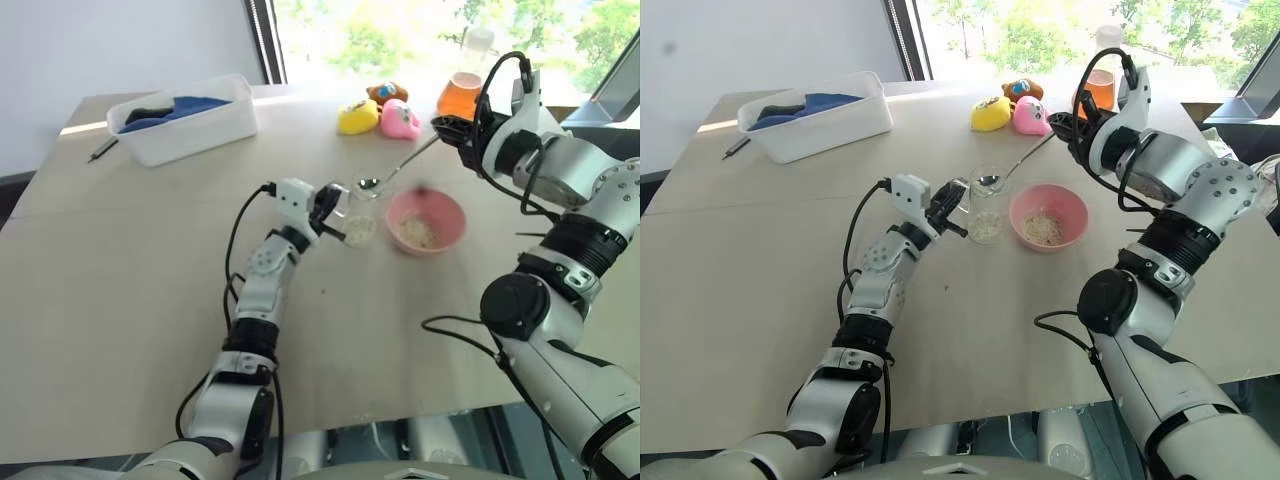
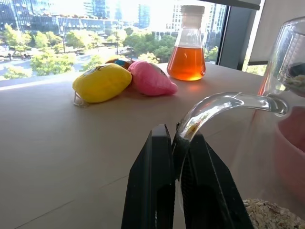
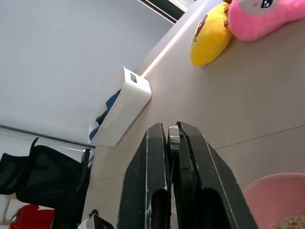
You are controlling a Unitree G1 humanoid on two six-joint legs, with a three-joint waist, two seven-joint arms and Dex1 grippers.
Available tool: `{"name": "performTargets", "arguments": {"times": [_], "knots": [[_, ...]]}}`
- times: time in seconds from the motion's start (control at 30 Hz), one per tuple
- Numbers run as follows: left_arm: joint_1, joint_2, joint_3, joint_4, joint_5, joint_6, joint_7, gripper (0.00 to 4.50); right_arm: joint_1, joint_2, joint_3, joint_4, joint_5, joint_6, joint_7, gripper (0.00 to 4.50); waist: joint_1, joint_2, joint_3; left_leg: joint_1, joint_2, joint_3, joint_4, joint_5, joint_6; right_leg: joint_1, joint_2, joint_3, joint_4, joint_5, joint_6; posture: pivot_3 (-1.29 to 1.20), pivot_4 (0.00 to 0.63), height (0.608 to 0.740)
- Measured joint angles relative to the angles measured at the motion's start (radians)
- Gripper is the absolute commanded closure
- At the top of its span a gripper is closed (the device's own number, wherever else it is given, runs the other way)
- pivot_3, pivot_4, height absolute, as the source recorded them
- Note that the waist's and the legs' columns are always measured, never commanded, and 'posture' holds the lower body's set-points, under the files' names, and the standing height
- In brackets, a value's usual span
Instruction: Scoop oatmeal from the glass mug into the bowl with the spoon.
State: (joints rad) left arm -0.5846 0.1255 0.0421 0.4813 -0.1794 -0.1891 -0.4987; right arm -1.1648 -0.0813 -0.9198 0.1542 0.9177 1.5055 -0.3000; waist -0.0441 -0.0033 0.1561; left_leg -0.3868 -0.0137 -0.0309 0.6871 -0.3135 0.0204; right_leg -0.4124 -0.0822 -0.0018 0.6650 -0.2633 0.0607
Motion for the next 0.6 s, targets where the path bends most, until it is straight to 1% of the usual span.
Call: {"name": "performTargets", "arguments": {"times": [0.1, 0.37, 0.6], "knots": [[0.000, 0.000, 0.012, 0.007, -0.006, -0.014, -0.001, 4.46, 0.000, 0.001, -0.032, 0.001, 0.031, 0.001, -0.015, 4.50, 0.000, 0.000, 0.000, 0.000, 0.000, 0.000, 0.000, 0.000, 0.000, 0.000, 0.000, 0.000, 0.000, 0.000, 0.000, 0.00, 0.150, 0.740], [0.000, -0.007, 0.030, 0.012, -0.032, -0.021, -0.014, 4.46, 0.005, 0.000, -0.065, 0.024, 0.102, -0.013, -0.054, 4.50, 0.000, 0.000, 0.000, 0.000, 0.000, 0.000, 0.000, 0.000, 0.000, 0.000, 0.000, 0.000, 0.000, 0.000, 0.000, 0.00, 0.150, 0.740], [0.000, -0.011, 0.030, 0.015, -0.033, -0.021, -0.019, 4.46, 0.020, 0.000, -0.084, 0.056, 0.182, -0.042, -0.126, 4.50, 0.000, 0.000, 0.000, 0.000, 0.000, 0.000, 0.000, 0.000, 0.000, 0.000, 0.000, 0.000, 0.000, 0.000, 0.000, 0.00, 0.150, 0.740]]}}
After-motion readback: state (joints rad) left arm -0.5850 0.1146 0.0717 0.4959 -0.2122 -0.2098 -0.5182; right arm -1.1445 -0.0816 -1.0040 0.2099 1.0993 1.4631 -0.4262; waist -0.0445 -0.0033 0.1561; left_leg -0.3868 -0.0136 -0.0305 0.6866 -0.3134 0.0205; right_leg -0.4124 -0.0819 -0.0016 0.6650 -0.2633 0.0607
